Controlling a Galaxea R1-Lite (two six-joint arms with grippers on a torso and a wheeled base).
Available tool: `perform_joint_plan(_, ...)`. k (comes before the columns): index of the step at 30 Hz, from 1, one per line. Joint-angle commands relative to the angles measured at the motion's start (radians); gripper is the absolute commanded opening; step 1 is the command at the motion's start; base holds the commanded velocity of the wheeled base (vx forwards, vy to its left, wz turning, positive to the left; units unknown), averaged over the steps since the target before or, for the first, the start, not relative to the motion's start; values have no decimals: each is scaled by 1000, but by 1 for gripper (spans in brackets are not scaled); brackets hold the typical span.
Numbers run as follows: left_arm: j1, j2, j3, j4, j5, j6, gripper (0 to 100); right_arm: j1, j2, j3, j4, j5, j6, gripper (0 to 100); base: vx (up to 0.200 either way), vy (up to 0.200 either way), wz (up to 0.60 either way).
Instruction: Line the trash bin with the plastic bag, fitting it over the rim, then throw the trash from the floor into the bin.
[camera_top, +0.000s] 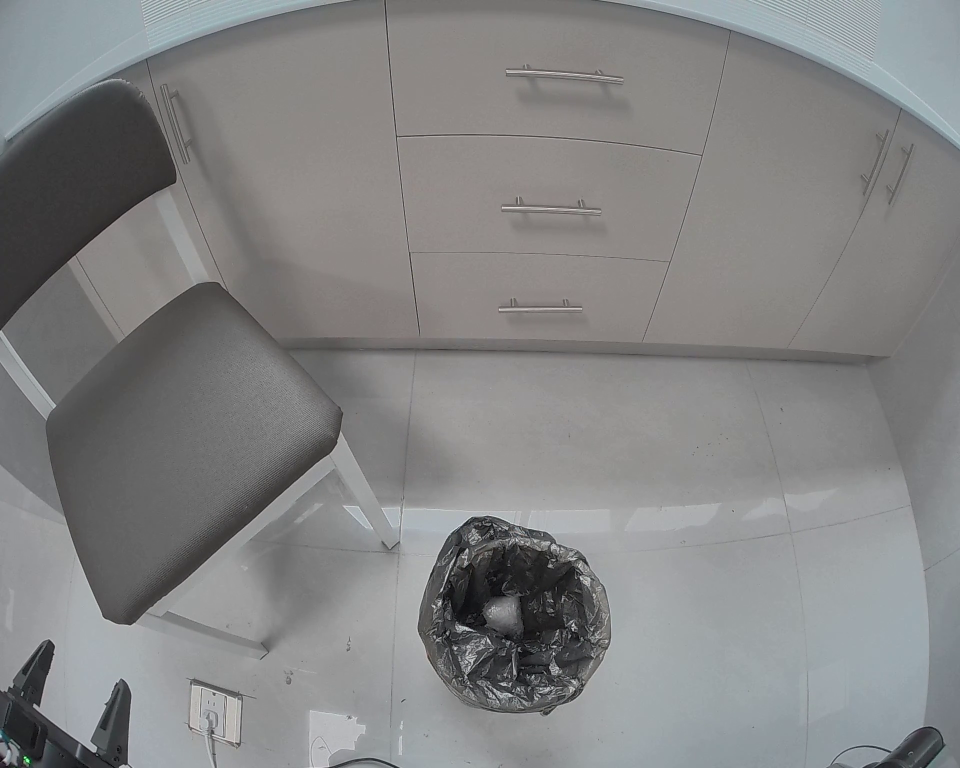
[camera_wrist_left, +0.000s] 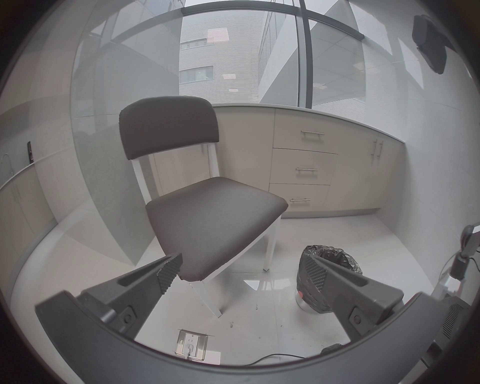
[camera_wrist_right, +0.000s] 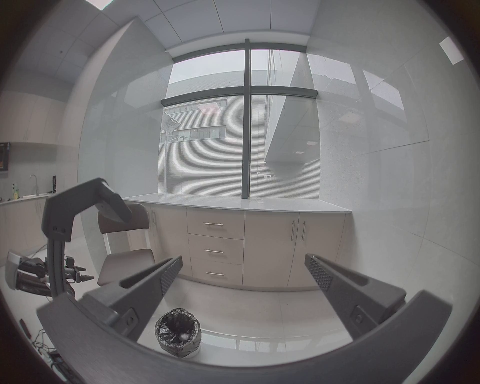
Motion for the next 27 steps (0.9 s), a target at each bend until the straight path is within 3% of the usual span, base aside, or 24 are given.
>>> perform_joint_plan(1,75,-26,17,2,-2,-10,100,-37,-208,246,-130,29,-13,100,0,0,0)
perform_joint_plan(9,75,-24,17,1,-2,-14,100,-32,-208,260,-25,27,55,100,0,0,0)
perform_joint_plan(27,43,-89,17,1,-5,-7,100,-29,-210,258,19,78,-46,100,0,0,0)
